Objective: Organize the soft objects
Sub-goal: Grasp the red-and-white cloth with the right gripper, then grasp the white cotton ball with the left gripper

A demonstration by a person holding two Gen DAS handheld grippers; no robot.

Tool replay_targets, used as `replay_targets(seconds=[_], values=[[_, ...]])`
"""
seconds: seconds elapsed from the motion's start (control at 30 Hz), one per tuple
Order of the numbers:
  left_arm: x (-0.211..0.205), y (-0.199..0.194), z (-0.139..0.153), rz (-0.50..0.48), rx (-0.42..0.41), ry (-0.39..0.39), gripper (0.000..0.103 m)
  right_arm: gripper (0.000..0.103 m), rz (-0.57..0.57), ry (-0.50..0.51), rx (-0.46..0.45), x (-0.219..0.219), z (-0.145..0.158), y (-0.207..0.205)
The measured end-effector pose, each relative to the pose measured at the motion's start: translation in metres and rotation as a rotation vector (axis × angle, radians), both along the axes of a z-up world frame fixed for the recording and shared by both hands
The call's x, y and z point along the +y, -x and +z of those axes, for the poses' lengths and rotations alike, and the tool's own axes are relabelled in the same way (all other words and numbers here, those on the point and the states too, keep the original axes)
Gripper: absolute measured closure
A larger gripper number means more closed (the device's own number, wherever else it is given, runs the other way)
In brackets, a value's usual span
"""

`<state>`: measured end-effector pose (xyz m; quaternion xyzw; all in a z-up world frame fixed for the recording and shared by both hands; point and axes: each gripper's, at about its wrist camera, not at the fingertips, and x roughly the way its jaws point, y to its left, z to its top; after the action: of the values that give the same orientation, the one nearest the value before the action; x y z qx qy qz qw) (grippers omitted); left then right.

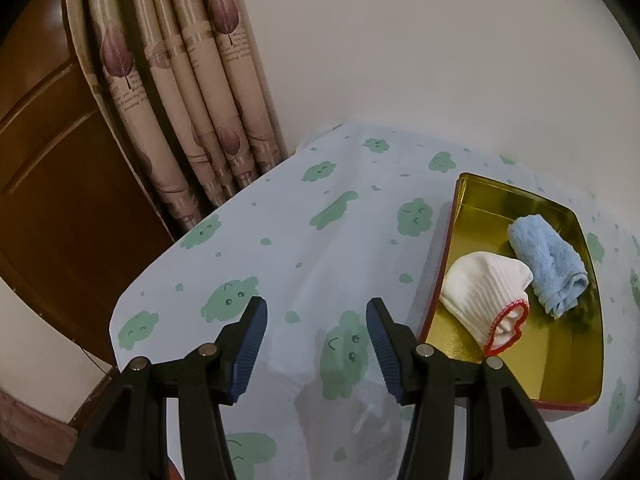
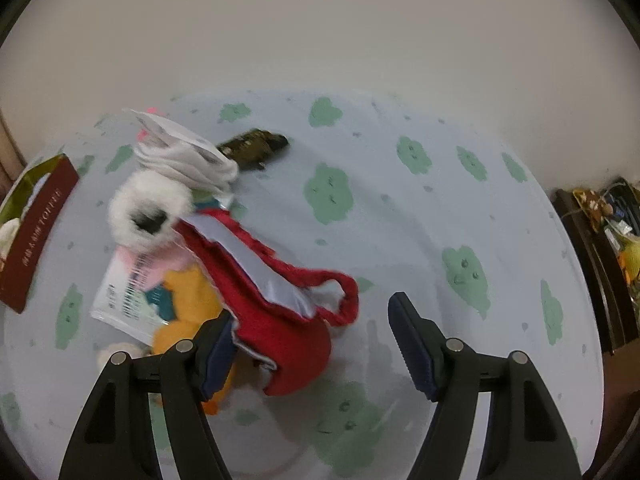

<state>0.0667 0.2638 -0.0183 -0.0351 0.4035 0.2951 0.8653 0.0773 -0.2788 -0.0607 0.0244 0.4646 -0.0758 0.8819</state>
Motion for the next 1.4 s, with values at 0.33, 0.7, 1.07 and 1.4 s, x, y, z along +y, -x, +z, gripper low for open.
replay_targets(seconds=[0.33, 0.7, 1.07, 1.4], values=[[-0.025, 0.005, 0.007, -0.062, -0.028, -0.010, 0.050, 0.057, 0.049, -0.115, -0.058, -0.013, -0.009, -0.022], [-0.115, -0.007, 0.010, -0.331, 0.022, -0.011, 0.050, 0.085, 0.013, -0.080, -0.153, -0.021, 0.004, -0.004], [-0.250, 0.000, -0.002, -0.847, 0.088, 0.148, 0.049, 0.085, -0.195, 0.048, -0.170, -0.072, -0.001, 0.025], [-0.357, -0.007, -0.028, -1.218, 0.220, 0.245, 0.048, 0.085, -0.194, -0.029, -0.160, -0.074, -0.020, 0.031]])
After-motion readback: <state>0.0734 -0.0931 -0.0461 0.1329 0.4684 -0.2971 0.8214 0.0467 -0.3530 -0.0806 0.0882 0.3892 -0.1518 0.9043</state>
